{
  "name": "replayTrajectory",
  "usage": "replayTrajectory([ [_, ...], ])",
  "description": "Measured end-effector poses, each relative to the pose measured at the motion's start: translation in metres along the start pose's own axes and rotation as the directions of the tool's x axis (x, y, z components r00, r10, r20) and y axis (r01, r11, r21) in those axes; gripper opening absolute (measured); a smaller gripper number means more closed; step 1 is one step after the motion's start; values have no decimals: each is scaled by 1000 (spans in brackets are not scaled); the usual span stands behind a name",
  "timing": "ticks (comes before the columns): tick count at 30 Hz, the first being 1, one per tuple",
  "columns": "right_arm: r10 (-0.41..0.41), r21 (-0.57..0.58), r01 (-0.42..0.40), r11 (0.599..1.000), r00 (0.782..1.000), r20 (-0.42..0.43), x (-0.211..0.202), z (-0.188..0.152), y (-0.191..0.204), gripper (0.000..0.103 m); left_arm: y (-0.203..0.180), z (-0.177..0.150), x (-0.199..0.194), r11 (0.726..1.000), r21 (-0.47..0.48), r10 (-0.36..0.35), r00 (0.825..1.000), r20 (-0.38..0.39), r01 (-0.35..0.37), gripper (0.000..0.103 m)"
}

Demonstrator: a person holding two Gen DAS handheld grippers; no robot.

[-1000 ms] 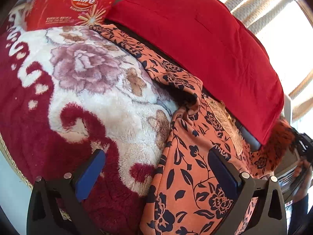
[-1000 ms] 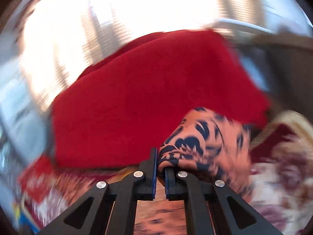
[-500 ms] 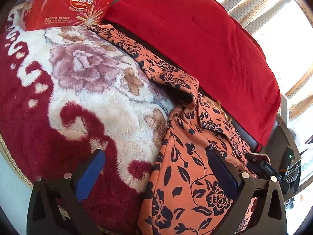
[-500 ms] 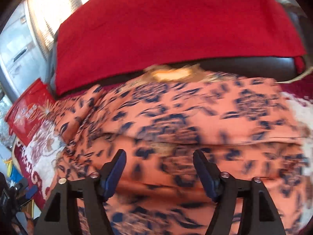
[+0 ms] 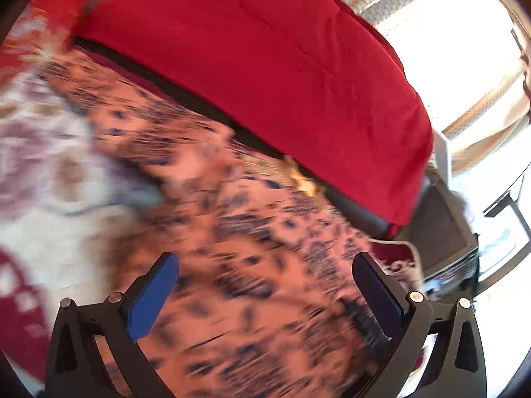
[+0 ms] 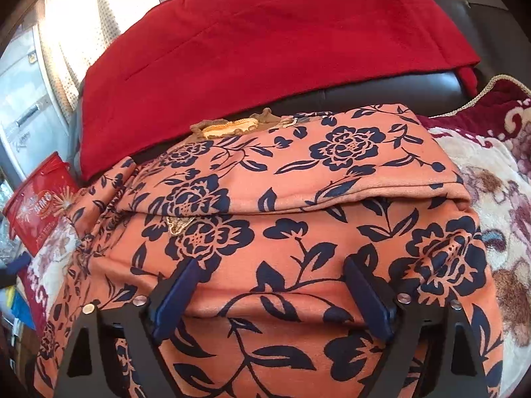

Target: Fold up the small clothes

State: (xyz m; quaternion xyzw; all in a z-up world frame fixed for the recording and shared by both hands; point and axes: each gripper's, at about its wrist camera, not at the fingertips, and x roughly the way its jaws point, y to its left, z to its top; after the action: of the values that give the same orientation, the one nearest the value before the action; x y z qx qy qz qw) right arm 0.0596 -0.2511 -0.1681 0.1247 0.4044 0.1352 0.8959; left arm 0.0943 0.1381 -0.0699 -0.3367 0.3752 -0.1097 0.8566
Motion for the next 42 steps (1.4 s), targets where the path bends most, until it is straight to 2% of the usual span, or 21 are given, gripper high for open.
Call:
replayTrajectory([
  [1, 26, 17, -26, 1000, 1000, 10, -3, 1, -4, 92, -4, 5, 15, 1000, -15, -10, 1000, -26, 9, 103],
  [4, 84, 56, -85, 995, 996, 36, -6, -1, -13, 92, 8, 18, 74, 980, -197, -67, 987, -144, 38, 103],
  [6, 102, 68, -105, 992, 994, 45, -7, -2, -14, 92, 31, 19, 106, 928, -372, -85, 980, -182, 12, 96],
  [9, 118, 75, -122, 990, 991, 56, -8, -3, -15, 92, 54, 19, 125, 870, -493, -78, 978, -192, -27, 81],
  [10, 126, 79, -130, 988, 990, 61, -9, -3, -15, 92, 56, 21, 124, 867, -497, -65, 982, -175, -31, 75],
  [11, 131, 83, -136, 987, 989, 64, -9, -3, -17, 92, 54, 25, 121, 878, -477, -49, 985, -167, -37, 52],
  [12, 137, 86, -142, 986, 988, 67, -9, -3, -18, 92, 52, 29, 119, 894, -445, -27, 986, -166, -50, 6],
  [13, 142, 90, -148, 985, 987, 69, -9, -3, -19, 92, 49, 34, 115, 911, -402, 23, 985, -169, -90, 6],
  [15, 149, 94, -156, 983, 986, 72, -9, -3, -21, 92, 37, 43, 95, 943, -319, 73, 993, -88, -97, 6],
  [16, 152, 96, -158, 983, 986, 72, -9, -3, -22, 92, 21, 43, 81, 967, -218, 130, 991, -23, -132, 6],
  [18, 154, 97, -161, 982, 985, 74, -10, -3, -24, 92, 12, 33, 79, 971, -113, 209, 978, -1, -208, 6],
  [21, 156, 99, -162, 982, 985, 72, -11, -2, -27, 92, 34, 7, 112, 949, -53, 305, 947, -100, -311, 9],
  [23, 159, 102, -165, 981, 985, 68, -11, -2, -27, 92, 42, -11, 116, 959, 27, 282, 959, -4, -282, 10],
  [25, 161, 106, -166, 980, 985, 55, -10, -1, -27, 92, 38, -22, 112, 954, 74, 286, 957, 56, -289, 10],
  [29, 193, 178, -187, 966, 981, -14, -15, 19, -34, 92, 50, -21, 107, 970, 39, 239, 970, 49, -241, 10],
  [33, 233, 247, -245, 937, 969, 78, -35, 62, -57, 92, 61, -23, 103, 981, 8, 194, 979, 56, -195, 10],
  [37, 353, 383, -316, 868, 935, -27, 5, 94, -100, 92, 66, -24, 97, 984, -2, 179, 982, 58, -179, 10],
  [38, 376, 458, -294, 839, 922, -97, 27, 92, -118, 92, 67, -24, 96, 985, -5, 175, 983, 58, -175, 10],
  [39, 363, 511, -252, 822, 923, -130, 39, 88, -135, 84, 67, -24, 94, 985, -7, 171, 983, 59, -171, 10],
  [41, 383, 591, -281, 756, 922, -52, 31, 87, -157, 82, 66, -20, 100, 986, -11, 167, 984, 60, -167, 10],
  [42, 347, 579, -258, 774, 937, -46, 21, 92, -158, 84, 67, -20, 100, 986, -13, 164, 985, 60, -163, 10],
])
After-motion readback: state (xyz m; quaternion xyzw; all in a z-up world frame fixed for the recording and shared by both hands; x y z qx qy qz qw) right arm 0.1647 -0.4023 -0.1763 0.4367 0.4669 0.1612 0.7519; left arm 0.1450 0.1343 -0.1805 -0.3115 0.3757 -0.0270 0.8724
